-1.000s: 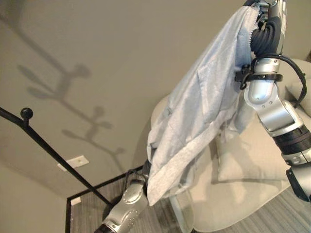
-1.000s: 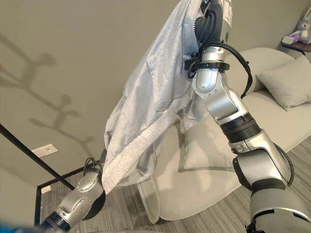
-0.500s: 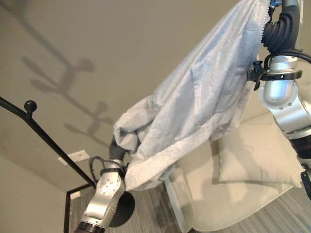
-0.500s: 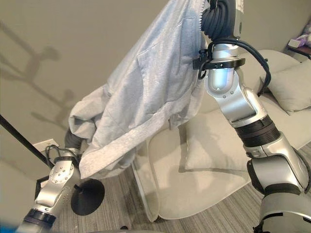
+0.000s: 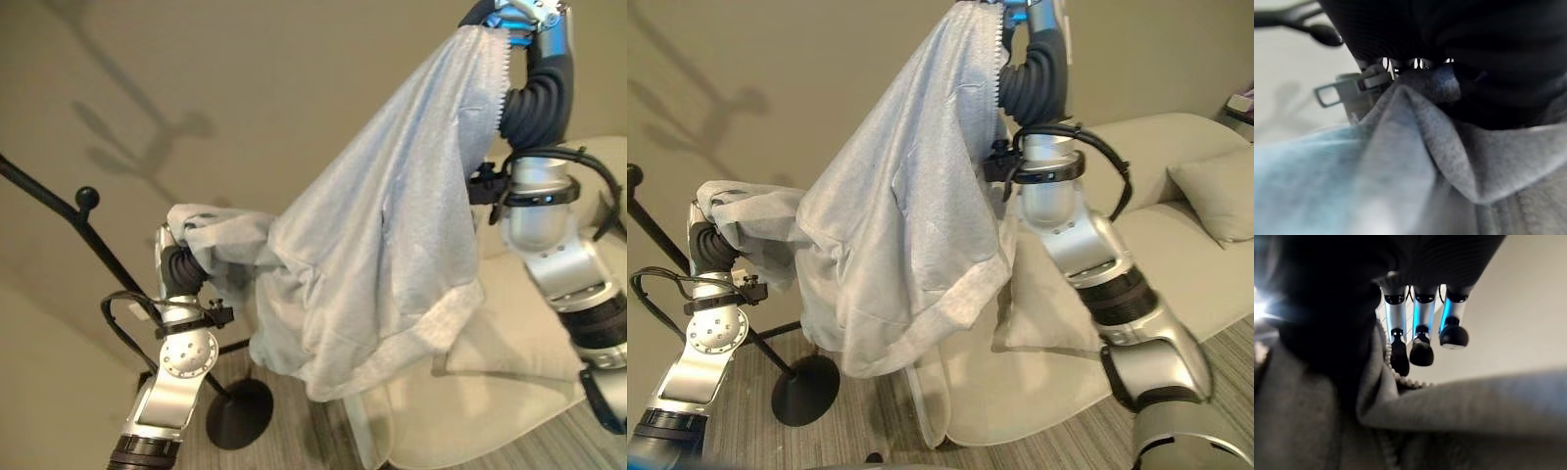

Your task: Hang the clothes on the sofa on the clothes rack.

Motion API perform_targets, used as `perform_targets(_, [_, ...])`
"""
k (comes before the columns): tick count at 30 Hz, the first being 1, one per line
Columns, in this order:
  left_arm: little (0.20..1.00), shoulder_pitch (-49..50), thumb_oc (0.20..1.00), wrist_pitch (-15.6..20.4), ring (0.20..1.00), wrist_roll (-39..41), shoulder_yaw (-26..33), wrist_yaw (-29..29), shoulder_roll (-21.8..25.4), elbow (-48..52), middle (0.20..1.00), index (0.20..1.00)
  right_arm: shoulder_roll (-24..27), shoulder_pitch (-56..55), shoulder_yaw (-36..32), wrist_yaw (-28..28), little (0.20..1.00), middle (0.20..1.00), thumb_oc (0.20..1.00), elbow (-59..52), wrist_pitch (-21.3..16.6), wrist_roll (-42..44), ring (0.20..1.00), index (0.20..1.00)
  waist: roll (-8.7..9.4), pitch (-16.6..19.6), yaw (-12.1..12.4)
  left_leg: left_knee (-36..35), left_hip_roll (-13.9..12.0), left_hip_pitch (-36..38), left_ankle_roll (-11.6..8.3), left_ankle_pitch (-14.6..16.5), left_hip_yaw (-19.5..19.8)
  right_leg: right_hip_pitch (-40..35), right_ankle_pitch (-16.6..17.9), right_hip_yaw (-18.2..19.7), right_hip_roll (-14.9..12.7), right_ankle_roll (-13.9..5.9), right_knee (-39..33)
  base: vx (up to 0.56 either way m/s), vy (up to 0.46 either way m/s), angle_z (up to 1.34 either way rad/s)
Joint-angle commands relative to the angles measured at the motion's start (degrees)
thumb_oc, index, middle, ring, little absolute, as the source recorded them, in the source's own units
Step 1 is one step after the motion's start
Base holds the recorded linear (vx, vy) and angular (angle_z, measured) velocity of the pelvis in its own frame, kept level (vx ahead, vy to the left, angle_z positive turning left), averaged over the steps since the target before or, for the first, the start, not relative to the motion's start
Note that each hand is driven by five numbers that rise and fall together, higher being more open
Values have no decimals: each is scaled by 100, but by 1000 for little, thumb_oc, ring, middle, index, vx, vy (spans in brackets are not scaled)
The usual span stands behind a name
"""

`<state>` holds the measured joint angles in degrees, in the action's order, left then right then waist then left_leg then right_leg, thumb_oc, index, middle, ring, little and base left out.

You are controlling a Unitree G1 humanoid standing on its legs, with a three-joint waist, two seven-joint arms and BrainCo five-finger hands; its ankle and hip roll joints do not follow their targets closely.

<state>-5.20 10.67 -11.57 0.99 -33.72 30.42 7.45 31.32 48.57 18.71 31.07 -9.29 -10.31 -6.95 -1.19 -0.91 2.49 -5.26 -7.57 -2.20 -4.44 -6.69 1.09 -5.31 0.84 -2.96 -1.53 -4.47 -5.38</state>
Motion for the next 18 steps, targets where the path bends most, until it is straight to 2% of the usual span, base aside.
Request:
perform_targets(1, [200, -411, 200, 190, 200, -456, 253, -544, 572, 212, 200, 200, -508, 367, 19, 185, 200, 200, 200, -92, 6, -381, 200, 200, 366, 210, 196, 26, -285, 52, -212, 236, 129, 316, -516, 95, -310, -28, 891, -57, -80, 11])
perform_targets(3, [200, -358, 200, 172, 200, -537, 339, -731, 530, 287, 200, 200, -941, 406, 140, 270, 200, 200, 200, -113, 140, -807, 200, 200, 289, 101, 318, 26, -293, 75, -202, 150, 237, 370, -687, 15, -251, 58, 1146, -48, -85, 19])
perform_targets(8, [200, -150, 200, 204, 200, -610, 448, -951, 412, 492, 200, 200, -1392, 371, 249, 413, 200, 200, 200, -136, 186, -1106, 200, 200, 210, 37, 503, 26, -293, -131, -304, -99, 488, 313, -813, -169, -174, 151, 1052, -48, -90, 27])
perform_targets(9, [200, -106, 200, 203, 200, -629, 463, -1065, 403, 535, 200, 200, -1443, 386, 272, 474, 200, 200, 200, -121, 204, -1172, 200, 200, 189, -29, 589, 26, -250, -285, -352, -246, 601, 319, -800, -250, -166, 163, 983, -61, -57, 26])
perform_targets(13, [200, -201, 200, 199, 200, -675, 413, -1171, 400, 542, 200, 200, -1418, 392, 261, 565, 200, 200, 200, -108, 207, -1248, 200, 200, 198, -117, 599, 26, -168, -495, -386, -364, 664, 371, -778, -360, -198, 176, 928, -105, -5, 27])
perform_targets(14, [200, -308, 200, 203, 200, -658, 295, -1167, 315, 596, 200, 200, -1385, 384, 310, 587, 200, 200, 200, -79, 258, -1304, 200, 200, 244, -128, 561, 26, -186, -449, -357, -266, 542, 438, -720, -446, -268, 171, 900, -50, 75, 20])
perform_targets(17, [200, -262, 200, 277, 200, -661, 114, -1064, 187, 666, 200, 200, -1318, 240, 282, 649, 200, 200, 200, -170, 252, -1394, 200, 200, 274, -22, 480, 26, -339, -211, -384, -102, 524, 420, -567, -433, -370, 121, 774, 6, 92, 24])
perform_targets(18, [200, -397, 200, 291, 200, -656, -96, -1035, 138, 635, 200, 200, -1292, 190, 306, 657, 200, 200, 200, -182, 226, -1364, 200, 200, 284, -8, 380, 26, -563, -133, -438, -128, 561, 444, -527, -382, -456, 76, 765, 38, 278, 9])
